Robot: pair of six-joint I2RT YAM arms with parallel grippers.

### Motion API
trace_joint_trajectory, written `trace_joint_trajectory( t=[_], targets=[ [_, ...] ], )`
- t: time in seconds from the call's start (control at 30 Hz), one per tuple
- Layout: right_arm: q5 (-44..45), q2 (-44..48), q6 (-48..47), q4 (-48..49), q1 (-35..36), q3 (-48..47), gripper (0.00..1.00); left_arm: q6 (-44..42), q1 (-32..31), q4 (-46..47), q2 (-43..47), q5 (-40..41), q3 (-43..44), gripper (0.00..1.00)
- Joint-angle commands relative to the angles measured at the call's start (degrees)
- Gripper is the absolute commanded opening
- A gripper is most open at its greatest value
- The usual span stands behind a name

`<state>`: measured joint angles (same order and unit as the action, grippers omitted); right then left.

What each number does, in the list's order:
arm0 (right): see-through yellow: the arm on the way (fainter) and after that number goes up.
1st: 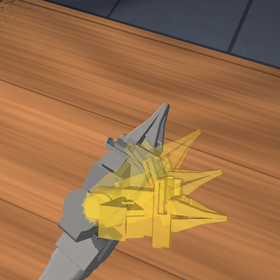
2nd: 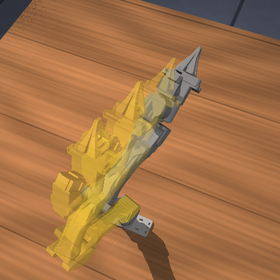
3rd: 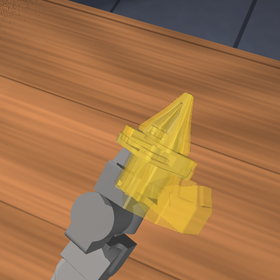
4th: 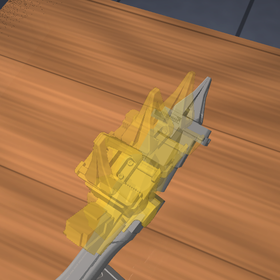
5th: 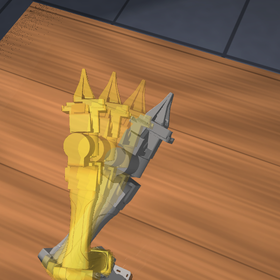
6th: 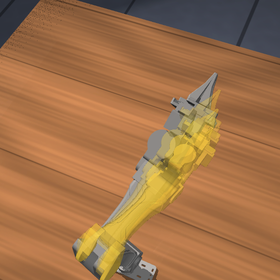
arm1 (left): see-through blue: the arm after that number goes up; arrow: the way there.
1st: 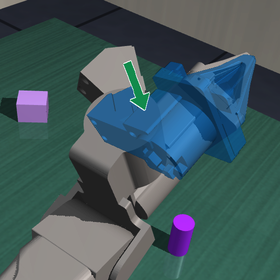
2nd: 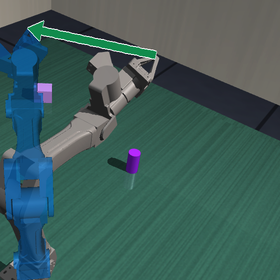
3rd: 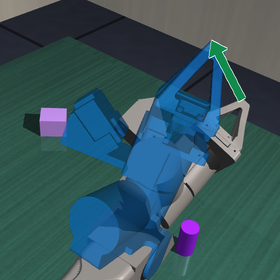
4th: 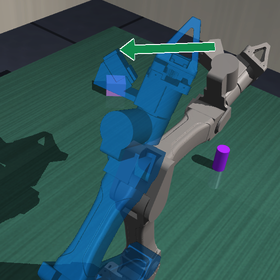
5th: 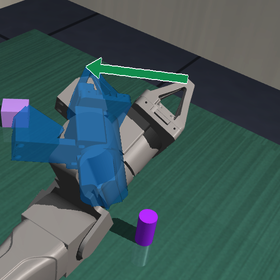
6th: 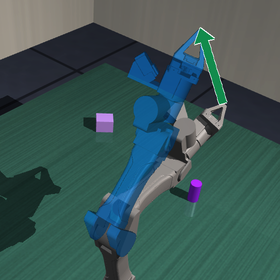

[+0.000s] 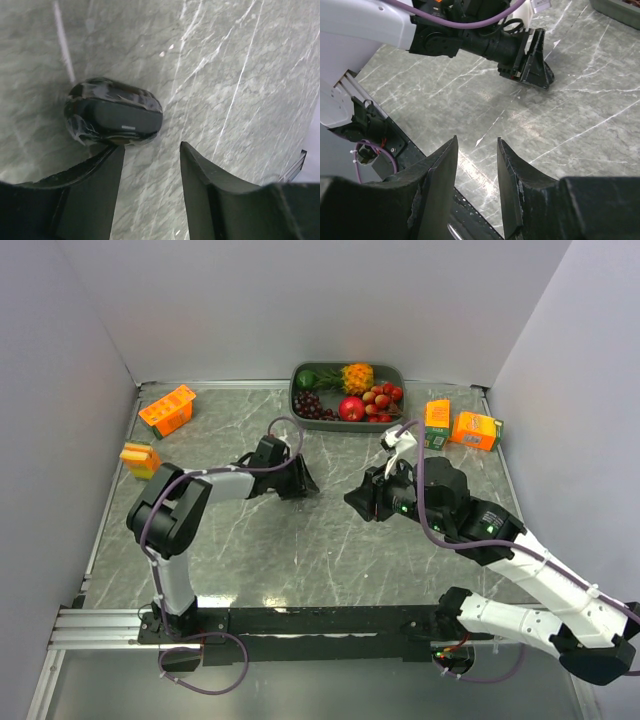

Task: Insert the wireless bluetooth earbuds into the charging case
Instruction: Place the charging case at the center of the board, then reset both arms

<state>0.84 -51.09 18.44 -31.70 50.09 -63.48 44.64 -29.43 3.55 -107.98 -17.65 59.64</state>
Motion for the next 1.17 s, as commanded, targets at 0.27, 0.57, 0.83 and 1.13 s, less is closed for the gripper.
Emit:
trace_joint_trajectory(
  t=[0.27, 0.57, 0.83, 1.13],
  targets=[
    [1.09, 2.49, 0.37, 1.12, -0.60, 0.38, 0.45, -4.82, 1.13, -13.11, 18.93, 3.58, -2.95, 0.54],
    [3.38, 3.71, -0.33, 3.83, -0.87, 6.16, 0.51, 2.88, 0.52, -22.61, 45.83, 35.24, -9.18, 0.70],
    [9.43, 3.63, -0.24, 3.76, -0.78, 7.77, 0.88, 3.79, 0.51, -26.76, 53.66, 38.22, -13.67, 0.96],
    [12.42, -0.66, 0.81, -0.28, -0.78, 5.48, 1.00, 1.07, 0.60, -26.05, 56.04, 40.59, -14.20, 0.96]
  ],
)
